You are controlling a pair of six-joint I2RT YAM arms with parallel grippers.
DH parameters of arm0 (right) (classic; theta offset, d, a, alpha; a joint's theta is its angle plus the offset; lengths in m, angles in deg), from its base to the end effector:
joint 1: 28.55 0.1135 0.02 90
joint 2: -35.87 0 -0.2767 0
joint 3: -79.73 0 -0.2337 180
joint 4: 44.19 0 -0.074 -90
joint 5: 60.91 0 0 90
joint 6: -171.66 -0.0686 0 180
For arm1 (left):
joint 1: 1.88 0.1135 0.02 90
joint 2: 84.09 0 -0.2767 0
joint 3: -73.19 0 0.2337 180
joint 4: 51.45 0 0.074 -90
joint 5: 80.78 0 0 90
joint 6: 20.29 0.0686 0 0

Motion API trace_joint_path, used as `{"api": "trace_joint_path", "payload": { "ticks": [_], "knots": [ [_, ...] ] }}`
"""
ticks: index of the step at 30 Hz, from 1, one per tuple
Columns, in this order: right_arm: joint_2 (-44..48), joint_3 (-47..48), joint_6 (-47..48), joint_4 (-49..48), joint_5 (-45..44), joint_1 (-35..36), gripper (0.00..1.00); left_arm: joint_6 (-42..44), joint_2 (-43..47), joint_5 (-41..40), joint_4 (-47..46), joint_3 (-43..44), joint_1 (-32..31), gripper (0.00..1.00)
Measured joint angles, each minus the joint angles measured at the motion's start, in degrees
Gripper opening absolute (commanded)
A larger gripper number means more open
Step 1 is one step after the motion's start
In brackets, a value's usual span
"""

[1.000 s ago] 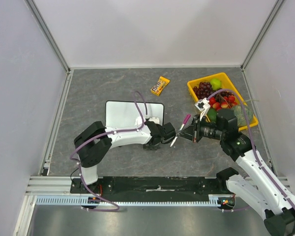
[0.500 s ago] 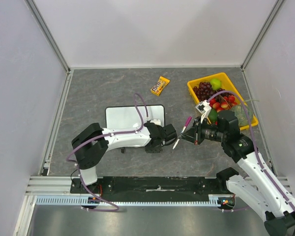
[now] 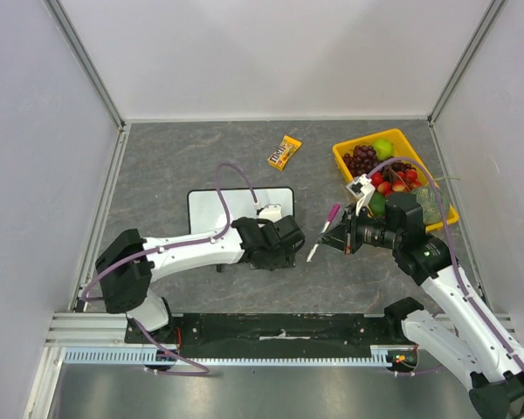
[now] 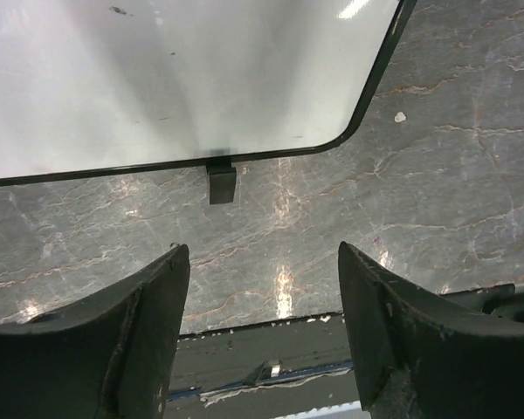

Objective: Write a sentence on the whiteboard
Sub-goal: Move the whiteboard stand to the corner of the board.

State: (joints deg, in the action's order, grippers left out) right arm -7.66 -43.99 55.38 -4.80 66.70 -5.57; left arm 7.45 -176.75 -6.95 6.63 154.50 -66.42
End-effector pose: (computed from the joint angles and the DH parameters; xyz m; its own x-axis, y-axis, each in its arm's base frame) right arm 0.1328 0.1018 0.2981 -0.7294 0.0717 -0.6803 -0.5448 0.5405 0.6411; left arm 0.1510 -0.2727 0.2129 -0.9176 -0.0502 -0.3943 0.0278 0.9815 -0.1896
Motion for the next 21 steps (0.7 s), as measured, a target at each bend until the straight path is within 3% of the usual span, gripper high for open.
{"api": "trace_joint_path", "payload": {
  "ticks": [12,21],
  "knots": [
    [-2.56,1.16,0.81,0.0,0.0,0.0,0.0,2.91,13.92,-2.4,4.76,-6.75,1.22,0.9],
    [-4.81,1.18,0.98,-0.76,0.09,0.0,0.0,4.24,32.26,-0.96,9.38,-18.27,15.15,0.84]
  ]
}}
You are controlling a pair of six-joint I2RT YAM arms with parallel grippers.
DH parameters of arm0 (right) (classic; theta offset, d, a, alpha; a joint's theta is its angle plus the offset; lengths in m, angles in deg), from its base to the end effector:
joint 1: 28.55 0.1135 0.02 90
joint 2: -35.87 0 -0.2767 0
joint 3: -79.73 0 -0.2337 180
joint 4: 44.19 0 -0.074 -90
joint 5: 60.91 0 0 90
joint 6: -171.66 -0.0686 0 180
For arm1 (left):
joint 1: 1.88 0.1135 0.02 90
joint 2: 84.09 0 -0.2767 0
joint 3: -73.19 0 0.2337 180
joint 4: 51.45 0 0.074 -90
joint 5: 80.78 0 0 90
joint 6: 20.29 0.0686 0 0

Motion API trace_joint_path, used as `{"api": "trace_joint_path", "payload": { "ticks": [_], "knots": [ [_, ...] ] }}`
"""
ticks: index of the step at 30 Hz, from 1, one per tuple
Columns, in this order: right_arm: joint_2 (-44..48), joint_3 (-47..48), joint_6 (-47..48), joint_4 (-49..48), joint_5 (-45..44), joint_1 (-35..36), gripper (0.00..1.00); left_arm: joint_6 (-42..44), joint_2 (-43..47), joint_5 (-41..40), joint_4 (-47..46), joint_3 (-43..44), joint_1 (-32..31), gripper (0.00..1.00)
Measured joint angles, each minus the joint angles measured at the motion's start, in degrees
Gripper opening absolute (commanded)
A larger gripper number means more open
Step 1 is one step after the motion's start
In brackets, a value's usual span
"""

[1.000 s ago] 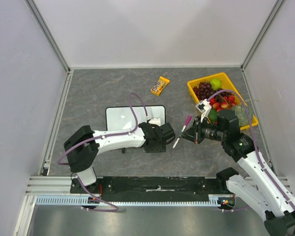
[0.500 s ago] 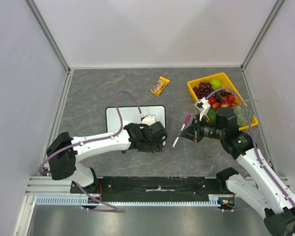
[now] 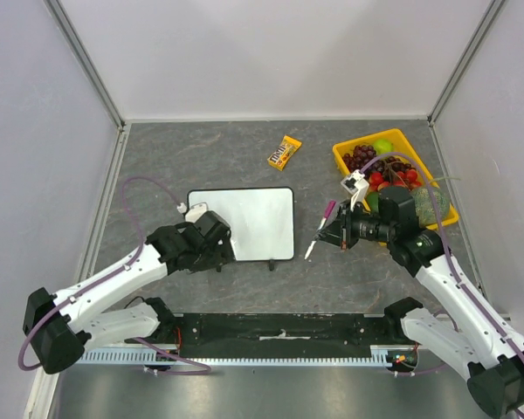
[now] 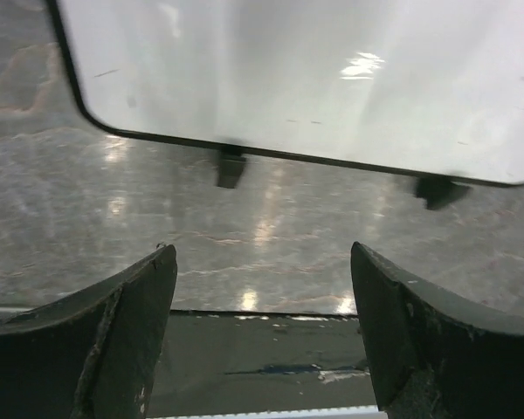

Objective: Write a sentence on the whiteboard
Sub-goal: Move the whiteboard stand to the corner of the board.

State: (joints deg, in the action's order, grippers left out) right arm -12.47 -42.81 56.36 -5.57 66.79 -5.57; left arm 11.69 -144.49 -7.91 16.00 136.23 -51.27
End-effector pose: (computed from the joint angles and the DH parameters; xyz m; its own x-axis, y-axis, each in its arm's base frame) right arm 0.1479 0.1083 0.2941 -0.7513 0.0487 -0.6582 -0.5285 0.5529 0.6442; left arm 0.1300 -0.1206 0.2386 -0.8581 -0.2445 -0.4515 -0.1586 0.9626 -0.2199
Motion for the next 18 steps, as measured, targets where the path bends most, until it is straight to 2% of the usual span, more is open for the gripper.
{"api": "trace_joint_path", "payload": {
  "ticks": [5,18],
  "knots": [
    [-1.22,0.0,-0.15,-1.31,0.2,0.0,0.0,0.96,0.76,2.27,0.81,-5.35,4.98,0.77],
    [-2.73,0.0,-0.17,-3.34,0.98,-0.02,0.0,4.52,-6.32,4.07,-8.5,-12.68,5.84,0.6]
  ]
}}
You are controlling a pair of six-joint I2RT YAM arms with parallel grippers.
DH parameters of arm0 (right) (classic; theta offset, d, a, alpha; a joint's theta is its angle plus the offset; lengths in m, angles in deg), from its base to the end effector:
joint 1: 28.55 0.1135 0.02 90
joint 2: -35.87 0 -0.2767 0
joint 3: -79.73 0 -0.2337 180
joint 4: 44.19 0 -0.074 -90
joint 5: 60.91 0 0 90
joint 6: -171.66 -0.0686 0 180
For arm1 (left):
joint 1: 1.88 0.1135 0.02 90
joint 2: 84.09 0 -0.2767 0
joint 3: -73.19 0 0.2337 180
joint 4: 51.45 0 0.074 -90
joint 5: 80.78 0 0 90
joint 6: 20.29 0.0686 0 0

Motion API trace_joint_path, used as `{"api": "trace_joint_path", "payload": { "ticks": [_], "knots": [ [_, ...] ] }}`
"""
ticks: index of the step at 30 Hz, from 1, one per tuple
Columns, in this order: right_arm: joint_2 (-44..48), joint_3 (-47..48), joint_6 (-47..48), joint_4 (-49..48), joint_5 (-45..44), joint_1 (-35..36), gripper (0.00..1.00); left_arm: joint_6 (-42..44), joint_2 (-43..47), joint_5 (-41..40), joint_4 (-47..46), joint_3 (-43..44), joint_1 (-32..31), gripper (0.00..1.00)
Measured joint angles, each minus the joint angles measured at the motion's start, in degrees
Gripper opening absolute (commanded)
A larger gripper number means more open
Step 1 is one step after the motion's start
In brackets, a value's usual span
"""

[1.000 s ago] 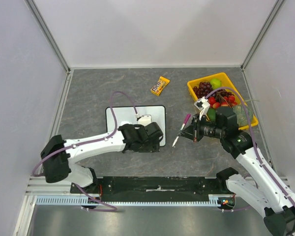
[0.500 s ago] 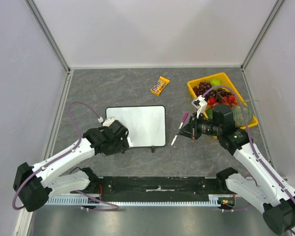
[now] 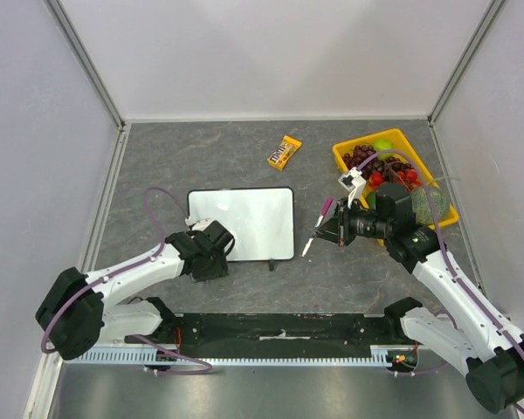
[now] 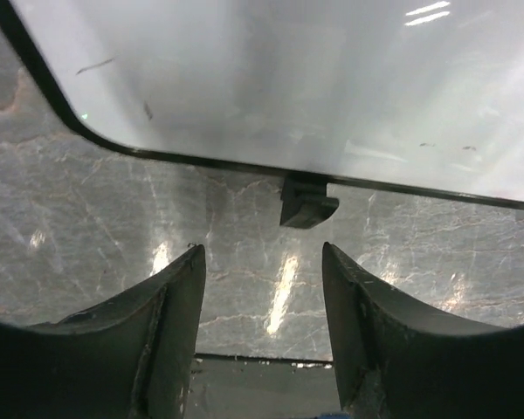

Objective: Write a sentence on the whiteboard
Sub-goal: Move the whiteboard stand to the corner of the board.

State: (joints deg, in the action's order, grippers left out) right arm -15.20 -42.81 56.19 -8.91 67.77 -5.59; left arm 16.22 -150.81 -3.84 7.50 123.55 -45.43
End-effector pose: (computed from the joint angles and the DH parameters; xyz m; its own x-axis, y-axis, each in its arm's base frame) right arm 0.1583 0.1136 0.2931 -0.7492 0.0472 -0.6606 -0.5385 0.5373 0.6491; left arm 0.1343 -0.1063 0.1656 -0.9232 -0.2027 -0.3266 -0.1889 0.9792 -0.0738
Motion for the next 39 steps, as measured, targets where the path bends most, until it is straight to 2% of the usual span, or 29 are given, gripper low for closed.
{"api": "trace_joint_path", "payload": {
  "ticks": [9,11,17,28,39],
  "knots": [
    [0.0,0.0,0.0,-0.15,0.02,0.02,0.0,3.54,-6.03,-1.77,-7.15,-0.35,-0.02,0.52],
    [0.0,0.0,-0.02,-0.17,0.02,0.02,0.0,3.87,-6.49,-2.56,-7.48,-0.22,-0.02,0.44],
    [0.0,0.0,-0.02,-0.2,0.0,0.02,0.0,5.9,-7.91,-3.41,-9.03,0.39,-0.07,0.03],
    [-1.92,1.6,0.2,-0.22,0.02,0.02,0.0,5.46,-8.26,-5.03,-9.49,0.57,-3.45,0.02],
    [-3.08,3.37,0.61,-0.46,-0.02,0.02,0.0,-4.04,-11.47,-5.07,-6.56,3.54,-15.72,0.02]
  ]
}}
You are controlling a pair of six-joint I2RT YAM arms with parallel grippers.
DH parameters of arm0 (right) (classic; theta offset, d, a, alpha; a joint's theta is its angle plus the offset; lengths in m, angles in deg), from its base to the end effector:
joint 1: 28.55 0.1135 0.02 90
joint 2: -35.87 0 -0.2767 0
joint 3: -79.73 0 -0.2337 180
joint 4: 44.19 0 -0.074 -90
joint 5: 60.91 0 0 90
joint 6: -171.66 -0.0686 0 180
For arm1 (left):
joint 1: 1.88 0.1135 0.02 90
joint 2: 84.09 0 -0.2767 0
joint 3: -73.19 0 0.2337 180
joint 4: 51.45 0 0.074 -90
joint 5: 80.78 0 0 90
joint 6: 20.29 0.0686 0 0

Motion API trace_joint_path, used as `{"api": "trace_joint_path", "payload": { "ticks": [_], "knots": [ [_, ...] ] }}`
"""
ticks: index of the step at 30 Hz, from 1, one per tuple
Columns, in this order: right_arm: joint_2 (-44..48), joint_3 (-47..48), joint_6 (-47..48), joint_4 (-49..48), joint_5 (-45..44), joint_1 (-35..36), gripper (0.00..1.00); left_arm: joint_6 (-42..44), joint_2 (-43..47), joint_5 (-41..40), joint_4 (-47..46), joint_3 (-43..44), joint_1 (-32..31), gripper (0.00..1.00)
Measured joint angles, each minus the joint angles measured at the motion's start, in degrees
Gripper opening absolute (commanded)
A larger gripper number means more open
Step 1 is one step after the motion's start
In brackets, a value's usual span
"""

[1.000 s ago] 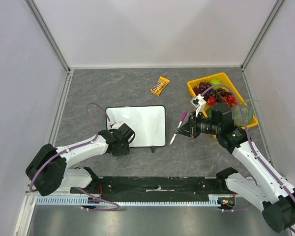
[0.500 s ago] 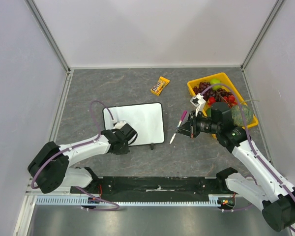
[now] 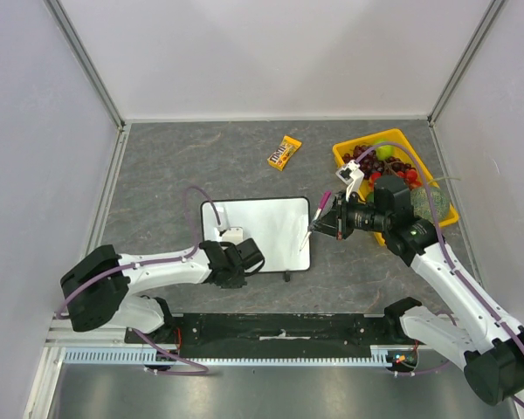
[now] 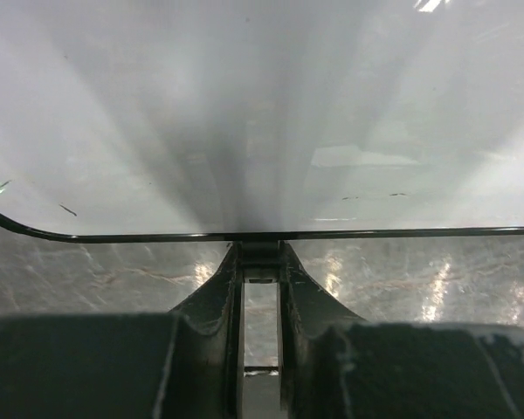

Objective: Write a sentence on the whiteboard
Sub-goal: Move the whiteboard stand to the corner of the board.

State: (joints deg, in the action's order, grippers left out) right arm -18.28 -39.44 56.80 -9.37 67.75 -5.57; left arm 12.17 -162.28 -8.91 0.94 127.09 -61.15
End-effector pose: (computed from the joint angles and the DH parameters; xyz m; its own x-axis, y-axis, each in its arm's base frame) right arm 0.1697 0.1185 0.3048 -0.7353 0.0447 -0.6762 -0.5542 0.5346 0.6380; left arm 0.1249 -0.1683 0.1528 -0.9252 -0.0128 -0.3791 -0.0008 0.9995 -0.0319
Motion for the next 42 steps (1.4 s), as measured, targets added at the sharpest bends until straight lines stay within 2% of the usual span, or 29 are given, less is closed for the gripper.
{"api": "trace_joint_path", "payload": {
  "ticks": [7,14,22,26,27,36,42],
  "knots": [
    [-0.2,0.0,0.26,-0.09,-0.13,0.0,0.0,-6.73,-2.93,0.02,2.4,2.64,-5.49,0.02],
    [-0.31,0.0,0.44,-0.2,-0.13,0.0,0.0,-9.9,-4.76,0.2,3.67,4.44,-7.74,0.03],
    [-0.33,0.0,0.44,-0.2,-0.13,0.0,0.0,-10.25,-4.48,3.08,3.54,4.55,-8.96,0.4],
    [-0.33,0.0,0.44,-0.22,-0.13,0.0,0.0,-10.19,-3.15,6.36,3.32,4.55,-10.27,0.52],
    [-0.33,0.0,0.42,-0.22,-0.11,0.0,0.0,-10.14,-2.4,6.82,3.23,4.55,-10.38,0.63],
    [-0.35,0.0,0.42,-0.24,0.0,0.0,0.0,-9.01,6.64,9.92,4.9,5.22,-10.47,0.7],
    [-0.83,0.0,0.07,-1.16,0.33,0.0,0.0,-5.22,10.88,11.91,7.41,11.41,-10.6,0.7]
  ]
}}
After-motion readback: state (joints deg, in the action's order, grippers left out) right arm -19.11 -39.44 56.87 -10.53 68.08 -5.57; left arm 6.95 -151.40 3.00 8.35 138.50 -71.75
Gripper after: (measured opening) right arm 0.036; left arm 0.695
